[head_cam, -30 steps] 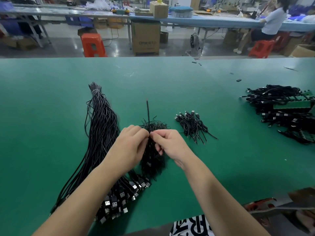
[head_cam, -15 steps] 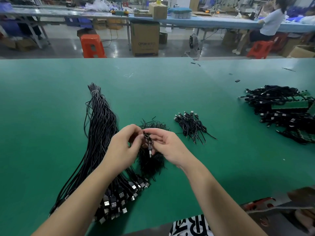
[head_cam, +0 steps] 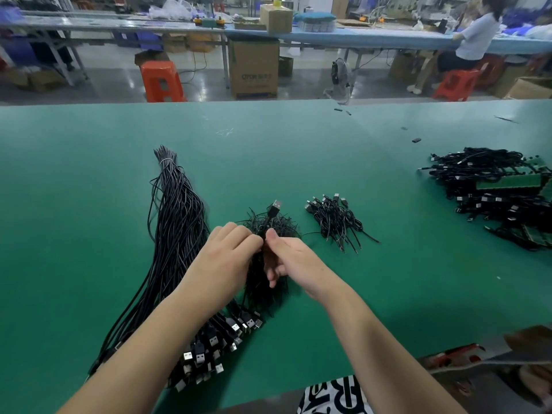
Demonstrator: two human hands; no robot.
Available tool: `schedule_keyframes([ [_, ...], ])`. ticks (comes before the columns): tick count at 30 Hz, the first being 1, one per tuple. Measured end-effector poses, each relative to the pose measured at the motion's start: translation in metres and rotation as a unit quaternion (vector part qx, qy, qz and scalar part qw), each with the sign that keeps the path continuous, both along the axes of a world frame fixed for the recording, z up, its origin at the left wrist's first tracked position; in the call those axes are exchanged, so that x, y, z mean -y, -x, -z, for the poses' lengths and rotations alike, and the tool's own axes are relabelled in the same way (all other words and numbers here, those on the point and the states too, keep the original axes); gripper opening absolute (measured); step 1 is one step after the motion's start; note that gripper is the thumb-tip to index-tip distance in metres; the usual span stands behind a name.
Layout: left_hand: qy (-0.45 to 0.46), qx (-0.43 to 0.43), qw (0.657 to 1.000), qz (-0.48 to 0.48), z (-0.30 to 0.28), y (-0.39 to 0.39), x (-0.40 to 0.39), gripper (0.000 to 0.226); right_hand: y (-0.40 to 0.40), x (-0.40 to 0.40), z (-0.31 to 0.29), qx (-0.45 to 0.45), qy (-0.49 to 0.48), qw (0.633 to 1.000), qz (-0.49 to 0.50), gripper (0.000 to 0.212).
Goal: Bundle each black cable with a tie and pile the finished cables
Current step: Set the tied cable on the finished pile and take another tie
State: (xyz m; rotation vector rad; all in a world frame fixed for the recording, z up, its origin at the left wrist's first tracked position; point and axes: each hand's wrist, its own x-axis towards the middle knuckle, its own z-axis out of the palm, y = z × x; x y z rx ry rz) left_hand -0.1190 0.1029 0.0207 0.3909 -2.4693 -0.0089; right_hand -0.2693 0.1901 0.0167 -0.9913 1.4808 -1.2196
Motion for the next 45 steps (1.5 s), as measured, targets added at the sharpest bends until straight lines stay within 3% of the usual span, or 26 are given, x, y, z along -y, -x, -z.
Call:
schedule_keyframes([
  [6,-0.151,-0.097,0.984,-0.011,-0.01,0.0,-0.006,0.003,0.005,-0.003,-0.001,0.038,0.054,0.998,-0.011,0.034],
  [11,-0.362,-0.122,0.921,-0.078,-0.01,0.0,0.005,0.033,0.014,-0.004,-0.005,0.104,0.071,0.991,-0.049,0.029],
  [13,-0.389,-0.102,0.912,-0.085,-0.005,-0.001,0.011,0.045,0.018,-0.003,-0.005,0.103,0.06,0.992,-0.052,0.023],
  [17,-0.365,-0.078,0.923,-0.097,0.015,0.0,0.026,0.05,0.026,-0.002,-0.006,0.02,0.001,1.0,0.007,0.016],
  [20,-0.305,-0.037,0.93,-0.2,0.042,-0.003,0.05,0.042,0.043,-0.003,-0.009,-0.095,-0.045,0.992,0.072,0.015],
  [23,-0.211,0.064,0.921,-0.322,0.072,-0.012,0.071,0.04,0.075,0.0,-0.013,-0.219,-0.089,0.96,0.149,0.023],
  [26,-0.205,0.139,0.898,-0.365,0.099,-0.022,0.076,0.047,0.113,0.008,-0.017,-0.312,-0.135,0.917,0.208,0.026],
  [30,-0.185,0.153,0.893,-0.381,0.112,-0.022,0.073,0.046,0.16,0.028,-0.018,-0.415,-0.197,0.856,0.235,0.033],
  [39,-0.177,0.096,0.902,-0.381,0.119,-0.024,0.072,0.03,0.231,0.071,-0.003,-0.485,-0.338,0.77,0.237,0.047],
  [45,-0.173,0.081,0.903,-0.386,0.121,-0.023,0.072,0.025,0.251,0.063,0.023,-0.473,-0.401,0.753,0.223,0.049],
])
